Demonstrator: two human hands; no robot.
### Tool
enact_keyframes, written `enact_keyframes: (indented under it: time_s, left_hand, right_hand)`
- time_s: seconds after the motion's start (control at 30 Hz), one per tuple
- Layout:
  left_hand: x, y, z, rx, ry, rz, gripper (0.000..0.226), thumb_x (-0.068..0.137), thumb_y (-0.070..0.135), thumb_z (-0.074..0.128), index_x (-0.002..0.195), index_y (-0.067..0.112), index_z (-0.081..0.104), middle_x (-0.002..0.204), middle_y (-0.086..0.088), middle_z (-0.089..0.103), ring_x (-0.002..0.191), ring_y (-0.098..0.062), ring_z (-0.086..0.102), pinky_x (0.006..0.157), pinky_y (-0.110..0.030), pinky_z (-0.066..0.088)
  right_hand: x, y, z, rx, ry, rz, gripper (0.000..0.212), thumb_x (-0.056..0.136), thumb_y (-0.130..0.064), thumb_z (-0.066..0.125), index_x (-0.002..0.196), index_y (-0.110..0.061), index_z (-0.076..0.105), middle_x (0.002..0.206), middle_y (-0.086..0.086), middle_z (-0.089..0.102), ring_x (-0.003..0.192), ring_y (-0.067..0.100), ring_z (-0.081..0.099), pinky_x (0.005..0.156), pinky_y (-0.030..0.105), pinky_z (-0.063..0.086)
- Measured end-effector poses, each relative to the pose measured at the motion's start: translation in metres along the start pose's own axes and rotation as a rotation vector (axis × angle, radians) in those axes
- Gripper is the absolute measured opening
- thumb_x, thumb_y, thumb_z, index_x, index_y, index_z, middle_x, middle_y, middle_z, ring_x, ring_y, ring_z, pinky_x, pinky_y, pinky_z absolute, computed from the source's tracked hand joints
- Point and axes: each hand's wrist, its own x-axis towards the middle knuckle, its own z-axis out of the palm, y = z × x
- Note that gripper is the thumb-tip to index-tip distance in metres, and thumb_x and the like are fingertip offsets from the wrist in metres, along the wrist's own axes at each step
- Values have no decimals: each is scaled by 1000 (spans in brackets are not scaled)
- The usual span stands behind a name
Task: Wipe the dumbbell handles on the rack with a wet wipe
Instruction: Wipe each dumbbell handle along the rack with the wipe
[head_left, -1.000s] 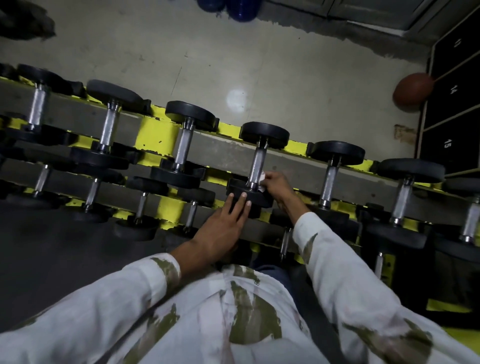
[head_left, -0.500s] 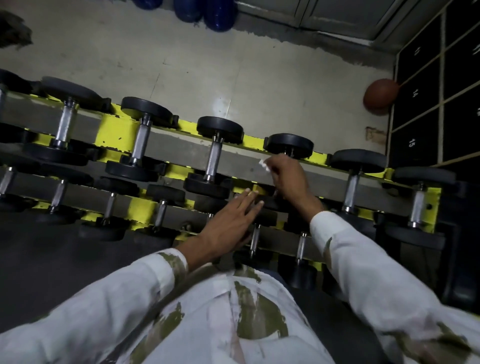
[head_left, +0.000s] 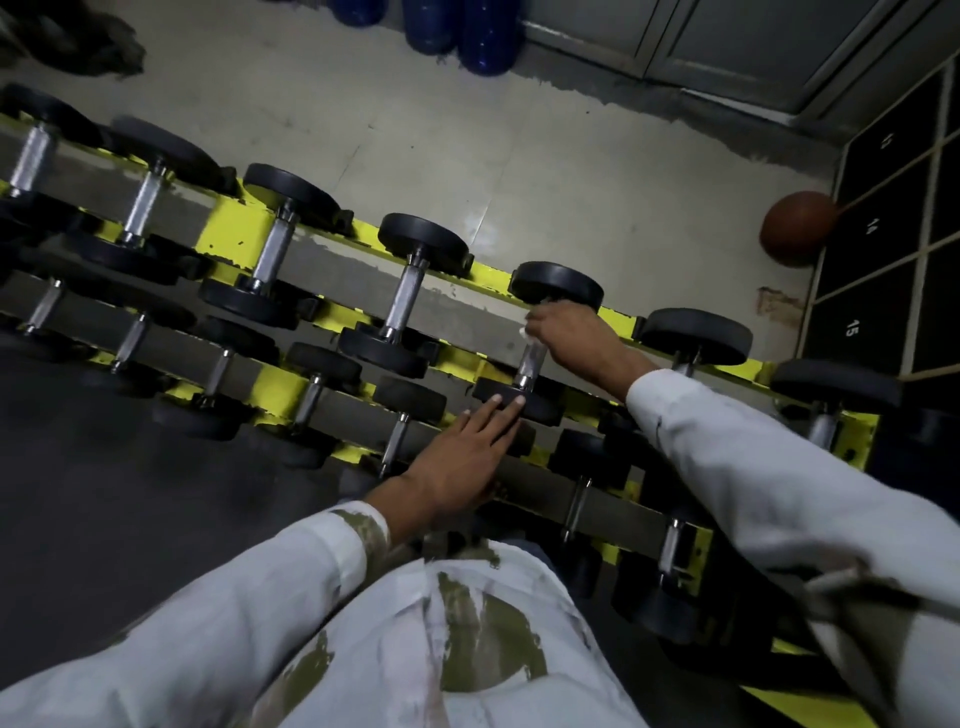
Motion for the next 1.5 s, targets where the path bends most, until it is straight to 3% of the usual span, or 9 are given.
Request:
enact_keyframes:
  time_s: [0.23,0.6,0.77,0.93,1.03,1.13,1.23,1.37,1.5]
  left_hand:
    - [5,-2,-10,-2,-41,5,89,100,39,57,164,5,4,171,-15,-11,158,-35,-4,127,-50,17]
    - [8,-11,-10,64,-9,91,91,97,41,60,163,5,8,170,-21,-2,155,-43,5,123,-53,23]
    - [8,-22,-11,78,-14,140,83,100,29,55,164,6,7,171,-19,-5,156,-40,5,124,-52,23]
    - [9,-29,-10,99,2,180,79,101,22,51,164,5,7,171,-18,-6,156,-40,6,123,-53,25]
    - [9,-31,-10,92,-4,189,74,102,18,47,164,5,8,171,-18,-5,156,-40,7,122,-53,25]
    - [9,-36,-14,85,-3,212,73,102,18,46,164,4,9,171,-17,-5,156,-39,8,122,-53,25]
    - [9,-40,-17,94,-9,233,73,102,19,46,164,4,10,171,-16,-6,156,-38,7,122,-54,25]
    - [10,-41,-15,96,-4,245,73,100,21,49,163,4,16,171,-19,-1,155,-40,12,121,-55,28]
    - [9,-44,-19,113,-5,268,72,102,20,47,163,3,14,171,-18,-5,155,-39,10,121,-54,27]
  right_hand:
    - [-15,-24,23,101,-78,-217,18,90,-29,68,107,-25,71,104,-4,62,96,17,51,78,31,48]
    - [-24,-45,63,1390,53,1102,25,85,9,56,83,-13,67,86,12,71,81,32,67,69,35,56]
    - [-22,-34,61,1823,-2,1230,31,90,13,51,108,-4,70,94,17,73,81,26,68,65,32,61]
    - [4,-4,60,2156,410,1407,24,95,13,45,111,0,57,102,19,66,87,25,68,70,35,61]
    - [33,0,58,2295,608,1497,28,96,12,35,105,-5,56,97,19,66,86,30,65,84,53,57]
    - [35,-14,54,2169,755,1582,22,94,11,44,100,-6,57,92,19,63,72,24,61,70,43,55]
    - [30,-38,44,1598,898,1555,18,85,2,68,75,-11,61,73,5,63,60,10,54,60,26,45]
    - [16,-55,40,731,659,983,4,86,-10,69,88,-11,65,97,4,58,89,10,49,69,14,35]
    - [4,-35,42,182,345,487,18,89,-12,65,107,-9,63,116,10,58,104,27,52,73,31,42]
